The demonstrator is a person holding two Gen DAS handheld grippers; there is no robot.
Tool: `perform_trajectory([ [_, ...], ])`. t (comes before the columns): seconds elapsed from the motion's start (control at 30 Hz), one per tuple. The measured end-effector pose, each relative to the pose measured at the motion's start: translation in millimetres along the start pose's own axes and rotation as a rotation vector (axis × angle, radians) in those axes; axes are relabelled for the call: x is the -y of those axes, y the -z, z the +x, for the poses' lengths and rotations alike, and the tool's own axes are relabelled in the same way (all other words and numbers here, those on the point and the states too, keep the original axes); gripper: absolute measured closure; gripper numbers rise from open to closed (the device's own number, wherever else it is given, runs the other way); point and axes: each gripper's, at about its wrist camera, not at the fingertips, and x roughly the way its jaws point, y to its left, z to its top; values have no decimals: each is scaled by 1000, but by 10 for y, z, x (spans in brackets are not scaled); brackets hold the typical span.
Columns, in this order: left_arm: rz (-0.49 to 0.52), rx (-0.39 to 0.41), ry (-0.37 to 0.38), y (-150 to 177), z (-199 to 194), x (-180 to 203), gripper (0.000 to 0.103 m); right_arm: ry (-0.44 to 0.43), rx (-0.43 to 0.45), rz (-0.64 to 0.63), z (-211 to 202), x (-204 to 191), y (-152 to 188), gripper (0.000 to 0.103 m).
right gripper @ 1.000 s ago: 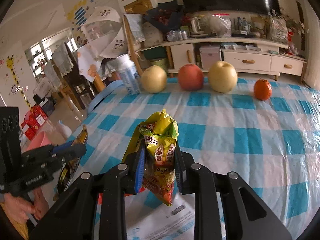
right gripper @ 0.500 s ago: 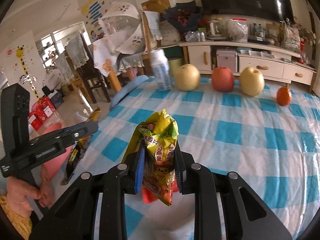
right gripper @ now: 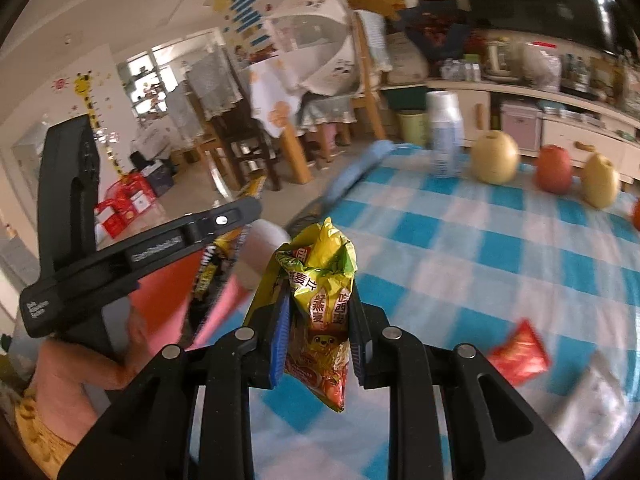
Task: Collect trash
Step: 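Lift and carry packet and yellow bag over the pink bucket with both tools, then open both tools to drop the items into the pink bucket, then bring both open tools back over the red snack bag and white wipes pack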
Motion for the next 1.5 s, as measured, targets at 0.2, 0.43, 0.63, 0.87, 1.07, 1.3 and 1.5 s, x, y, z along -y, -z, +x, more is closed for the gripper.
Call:
perform_trajectory([
  [0.2,-107,55,-75,-153,-249,-497,78,-63,-21,-96,304,-618,-149,76],
  [0.43,-221,110,-183,-247,-542,-1075,78,-108,-58,-183,721,-1186,-210,76],
  [0.63,-297,128,-307,-259,-646,-1388,64,-77,-95,-235,1099,-1457,-129,51],
  [0.87,-281,143,-387,-299,-629,-1399,23,32,-32,-220,919,-1351,22,14],
  [1.07,-173,204,-332,-302,-594,-1149,14,97,-16,-193,712,-1106,126,11],
  [1.3,-127,245,-280,-278,-542,-916,13,142,-31,-135,515,-817,313,10],
  [1.5,-51,207,-304,-254,-434,-721,13,172,-20,-109,330,-678,361,10],
])
